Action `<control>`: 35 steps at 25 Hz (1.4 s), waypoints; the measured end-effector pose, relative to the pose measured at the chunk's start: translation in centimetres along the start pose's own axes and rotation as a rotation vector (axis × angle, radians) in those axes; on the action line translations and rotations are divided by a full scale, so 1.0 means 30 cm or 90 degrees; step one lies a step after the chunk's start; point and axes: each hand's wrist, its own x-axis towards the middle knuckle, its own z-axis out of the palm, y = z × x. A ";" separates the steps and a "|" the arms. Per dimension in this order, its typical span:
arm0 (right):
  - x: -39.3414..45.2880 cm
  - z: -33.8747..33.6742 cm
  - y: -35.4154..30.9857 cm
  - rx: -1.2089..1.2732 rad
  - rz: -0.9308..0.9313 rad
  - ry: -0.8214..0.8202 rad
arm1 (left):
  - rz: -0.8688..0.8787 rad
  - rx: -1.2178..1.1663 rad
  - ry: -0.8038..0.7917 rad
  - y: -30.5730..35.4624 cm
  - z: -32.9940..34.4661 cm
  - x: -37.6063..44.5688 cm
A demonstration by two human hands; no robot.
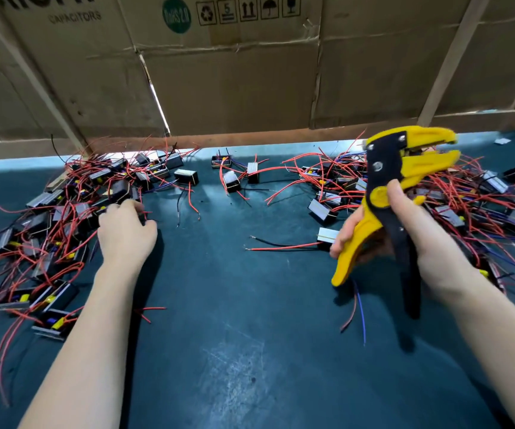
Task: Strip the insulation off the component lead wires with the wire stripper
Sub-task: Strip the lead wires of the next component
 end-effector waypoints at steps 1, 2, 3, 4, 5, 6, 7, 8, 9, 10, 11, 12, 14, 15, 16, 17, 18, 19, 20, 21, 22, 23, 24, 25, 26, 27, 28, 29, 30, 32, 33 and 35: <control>0.004 0.010 0.010 0.016 0.022 -0.034 | 0.018 -0.022 0.011 0.001 -0.002 -0.002; 0.012 0.022 0.025 0.028 0.045 -0.061 | 0.031 -0.049 0.027 0.006 -0.006 -0.009; 0.019 0.035 0.040 0.041 0.070 -0.079 | 0.039 -0.071 0.046 0.017 -0.014 -0.017; 0.030 0.049 0.056 0.053 0.093 -0.091 | 0.051 -0.086 0.069 0.030 -0.022 -0.024; 0.037 0.059 0.069 0.068 0.109 -0.096 | 0.067 -0.099 0.089 0.044 -0.032 -0.031; 0.043 0.065 0.081 0.081 0.115 -0.097 | 0.088 -0.115 0.106 0.057 -0.041 -0.038; 0.046 0.066 0.087 0.083 0.114 -0.092 | 0.109 -0.137 0.115 0.073 -0.051 -0.045; 0.047 0.062 0.090 0.059 0.107 -0.081 | 0.132 -0.158 0.120 0.090 -0.060 -0.053; 0.048 0.054 0.088 0.017 0.104 -0.062 | 0.159 -0.173 0.123 0.111 -0.066 -0.064; 0.049 0.045 0.084 -0.033 0.106 -0.039 | 0.193 -0.179 0.124 0.136 -0.070 -0.078; 0.051 0.034 0.079 -0.073 0.114 -0.016 | 0.234 -0.182 0.125 0.161 -0.073 -0.096; 0.053 0.024 0.074 -0.093 0.120 0.004 | 0.277 -0.192 0.125 0.187 -0.077 -0.116; 0.057 0.007 0.076 -0.088 0.107 0.035 | 0.358 -0.253 0.117 0.231 -0.091 -0.154; 0.056 0.003 0.078 -0.076 0.083 0.051 | 0.396 -0.299 0.107 0.251 -0.097 -0.175; 0.055 0.005 0.079 -0.062 0.050 0.067 | 0.426 -0.346 0.095 0.272 -0.102 -0.199; 0.051 0.014 0.078 -0.047 0.015 0.077 | 0.446 -0.388 0.079 0.293 -0.104 -0.223; 0.048 0.027 0.077 -0.035 -0.013 0.077 | 0.456 -0.422 0.058 0.313 -0.102 -0.244; 0.042 0.044 0.076 -0.033 -0.026 0.071 | 0.461 -0.446 0.032 0.331 -0.097 -0.260; 0.035 0.061 0.076 -0.046 -0.031 0.060 | 0.470 -0.456 0.004 0.344 -0.088 -0.274; 0.026 0.075 0.077 -0.069 -0.029 0.047 | 0.485 -0.452 -0.026 0.351 -0.078 -0.284; 0.020 0.086 0.078 -0.092 -0.026 0.034 | 0.504 -0.435 -0.059 0.351 -0.067 -0.289; 0.009 0.092 0.075 -0.113 -0.019 0.022 | 0.524 -0.406 -0.096 0.345 -0.058 -0.289; 0.009 0.094 0.072 -0.137 -0.012 0.011 | 0.538 -0.365 -0.127 0.338 -0.049 -0.287; 0.008 0.096 0.064 -0.156 -0.002 -0.006 | 0.549 -0.309 -0.142 0.331 -0.040 -0.282; 0.008 0.095 0.056 -0.167 0.014 -0.029 | 0.557 -0.245 -0.142 0.324 -0.031 -0.276; 0.009 0.094 0.054 -0.160 0.037 -0.053 | 0.559 -0.189 -0.137 0.319 -0.022 -0.269; 0.009 0.091 0.055 -0.147 0.051 -0.074 | 0.554 -0.150 -0.137 0.315 -0.017 -0.264; 0.008 0.086 0.058 -0.138 0.050 -0.086 | 0.541 -0.135 -0.145 0.312 -0.014 -0.259; 0.005 0.082 0.061 -0.137 0.042 -0.091 | 0.525 -0.136 -0.158 0.307 -0.015 -0.256; 0.001 0.083 0.067 -0.128 0.034 -0.101 | 0.496 -0.140 -0.178 0.297 -0.017 -0.254; -0.002 0.084 0.068 -0.120 0.034 -0.101 | 0.486 -0.135 -0.182 0.296 -0.017 -0.253; 0.000 0.093 0.064 -0.126 0.019 -0.102 | 0.482 -0.130 -0.191 0.300 -0.018 -0.255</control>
